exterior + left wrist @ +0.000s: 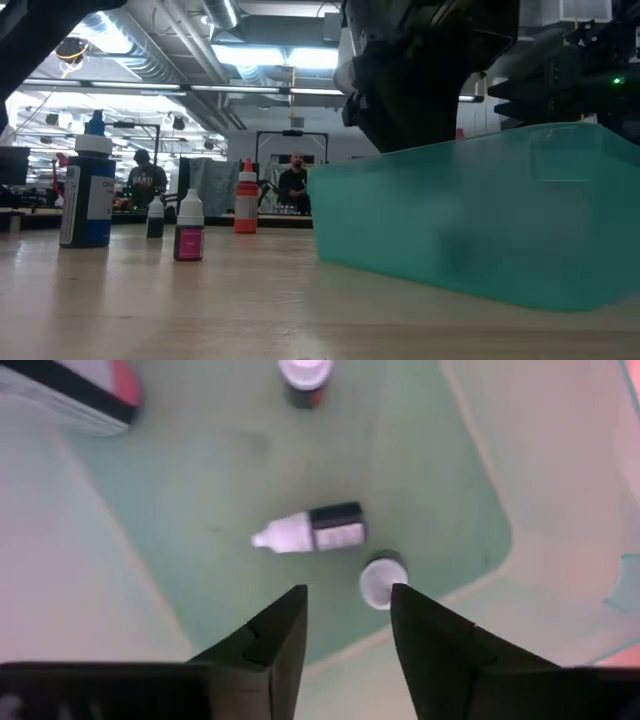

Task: Pick & Place food coloring
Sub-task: Put the small black food coloring bottle into the green bin, then put the small blue food coloring bottle into the green bin

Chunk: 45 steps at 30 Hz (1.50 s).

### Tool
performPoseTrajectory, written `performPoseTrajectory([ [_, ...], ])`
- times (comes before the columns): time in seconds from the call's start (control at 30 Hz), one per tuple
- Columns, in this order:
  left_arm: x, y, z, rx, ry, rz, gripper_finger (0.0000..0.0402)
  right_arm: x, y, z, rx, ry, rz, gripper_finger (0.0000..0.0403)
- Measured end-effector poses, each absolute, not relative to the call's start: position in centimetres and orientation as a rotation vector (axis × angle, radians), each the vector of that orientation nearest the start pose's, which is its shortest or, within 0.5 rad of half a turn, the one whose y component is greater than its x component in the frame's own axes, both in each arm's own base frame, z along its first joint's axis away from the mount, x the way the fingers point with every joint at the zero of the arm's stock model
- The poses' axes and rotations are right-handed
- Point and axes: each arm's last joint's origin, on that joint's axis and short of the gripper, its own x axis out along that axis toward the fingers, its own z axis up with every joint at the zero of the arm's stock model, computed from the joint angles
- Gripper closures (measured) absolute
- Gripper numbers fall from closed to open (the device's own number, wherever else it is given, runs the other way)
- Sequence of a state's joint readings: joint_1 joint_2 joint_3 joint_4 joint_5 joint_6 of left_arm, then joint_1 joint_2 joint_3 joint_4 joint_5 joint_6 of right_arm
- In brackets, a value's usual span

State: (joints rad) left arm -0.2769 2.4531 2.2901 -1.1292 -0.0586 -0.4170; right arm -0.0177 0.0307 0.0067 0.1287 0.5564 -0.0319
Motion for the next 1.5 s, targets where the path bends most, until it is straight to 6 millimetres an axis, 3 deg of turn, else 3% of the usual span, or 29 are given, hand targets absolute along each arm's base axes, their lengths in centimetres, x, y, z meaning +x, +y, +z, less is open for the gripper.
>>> performPoseTrajectory([
  [0.3, 47.9, -12.0, 22.6, -0.129, 1.258, 0.157, 0.0214, 9.4, -1.7, 17.5, -0.003, -0.094, -0.575, 0.0006],
  [0.6, 46.8, -10.0, 27.0, -0.224, 1.183, 0.228, 0.0163, 9.4, -1.7, 17.5, -0.003, -0.093, -0.575, 0.0006],
  [1.03, 45.3, -9.5, 28.3, -0.248, 1.245, 0.256, 0.0155, 9.4, -1.7, 17.5, -0.003, -0.093, -0.575, 0.0006],
  [1.5, 40.5, -6.5, 29.0, -0.361, 1.28, 0.497, 0.0155, 9.4, -1.7, 17.5, -0.003, -0.092, -0.575, 0.0006],
])
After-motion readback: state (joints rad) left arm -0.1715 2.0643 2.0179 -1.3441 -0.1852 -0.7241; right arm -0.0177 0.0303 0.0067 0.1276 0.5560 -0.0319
